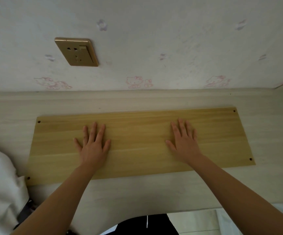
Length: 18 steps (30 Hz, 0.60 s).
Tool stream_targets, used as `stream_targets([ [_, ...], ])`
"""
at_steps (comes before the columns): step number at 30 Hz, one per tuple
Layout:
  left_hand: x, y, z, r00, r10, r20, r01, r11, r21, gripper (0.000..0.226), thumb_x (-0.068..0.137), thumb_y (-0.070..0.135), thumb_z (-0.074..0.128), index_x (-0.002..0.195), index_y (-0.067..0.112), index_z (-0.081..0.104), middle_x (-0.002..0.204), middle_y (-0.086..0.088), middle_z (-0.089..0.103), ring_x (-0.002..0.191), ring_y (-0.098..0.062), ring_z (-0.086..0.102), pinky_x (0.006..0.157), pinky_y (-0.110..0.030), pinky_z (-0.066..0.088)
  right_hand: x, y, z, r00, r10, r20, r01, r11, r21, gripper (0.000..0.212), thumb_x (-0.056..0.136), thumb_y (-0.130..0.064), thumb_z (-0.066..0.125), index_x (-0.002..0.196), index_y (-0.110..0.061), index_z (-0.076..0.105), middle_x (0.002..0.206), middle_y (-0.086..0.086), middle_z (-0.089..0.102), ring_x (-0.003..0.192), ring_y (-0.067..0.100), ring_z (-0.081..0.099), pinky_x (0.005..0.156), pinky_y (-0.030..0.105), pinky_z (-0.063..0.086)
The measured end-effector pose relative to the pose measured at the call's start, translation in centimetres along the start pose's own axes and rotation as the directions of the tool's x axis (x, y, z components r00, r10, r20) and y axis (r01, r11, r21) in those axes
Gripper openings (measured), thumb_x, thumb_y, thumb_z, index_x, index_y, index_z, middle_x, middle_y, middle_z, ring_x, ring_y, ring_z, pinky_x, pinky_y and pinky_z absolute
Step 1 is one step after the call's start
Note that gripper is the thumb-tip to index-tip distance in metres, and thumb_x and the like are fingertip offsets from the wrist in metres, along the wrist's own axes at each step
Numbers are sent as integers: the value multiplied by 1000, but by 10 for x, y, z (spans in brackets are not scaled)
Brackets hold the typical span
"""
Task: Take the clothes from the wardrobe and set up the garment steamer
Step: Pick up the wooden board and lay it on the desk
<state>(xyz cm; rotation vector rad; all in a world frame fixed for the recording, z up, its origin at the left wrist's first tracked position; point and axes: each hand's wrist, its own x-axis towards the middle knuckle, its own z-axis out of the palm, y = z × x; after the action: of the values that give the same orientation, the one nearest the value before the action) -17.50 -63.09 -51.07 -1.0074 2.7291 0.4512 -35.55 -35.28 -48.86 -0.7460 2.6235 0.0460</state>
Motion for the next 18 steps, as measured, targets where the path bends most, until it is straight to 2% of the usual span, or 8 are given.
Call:
stream_targets([
  [4,-4,23,-8,999,27,-18,-28,997,-71,57,97,40,44,150,28,29,161,4,16,149,-29,6,116,-56,9,-13,-17,-8,1000,7,5,-7,996,89,71,98,-45,37,154,-16,4,162,9,1,148,31,-4,119,49,4],
  [9,-26,53,1,982,188,10,-188,982,-5,55,92,44,38,142,22,45,155,1,34,144,-30,25,111,-57,19,-38,-22,-10,1000,6,22,-10,988,154,63,101,-43,33,152,-11,15,160,10,14,148,30,3,119,46,9],
  [12,-39,69,9,963,268,40,-269,963,15,59,90,47,32,141,22,46,154,2,36,144,-28,27,111,-57,19,-62,-16,-13,1000,7,10,-9,981,196,60,102,-42,28,150,-7,19,158,11,20,148,29,6,120,44,12],
  [15,-55,88,15,952,302,47,-301,953,-24,49,96,36,48,143,22,43,154,3,35,144,-25,25,113,-55,15,-91,-5,-13,1000,19,-16,-14,970,243,58,102,-39,30,148,-6,23,154,14,28,147,29,13,119,41,17],
  [18,-74,114,15,940,338,49,-335,941,-52,46,96,31,49,140,20,45,147,0,43,137,-26,33,113,-51,18,-127,9,-7,998,51,-26,-43,971,236,56,103,-37,30,149,-7,22,153,13,32,145,27,19,118,39,19],
])
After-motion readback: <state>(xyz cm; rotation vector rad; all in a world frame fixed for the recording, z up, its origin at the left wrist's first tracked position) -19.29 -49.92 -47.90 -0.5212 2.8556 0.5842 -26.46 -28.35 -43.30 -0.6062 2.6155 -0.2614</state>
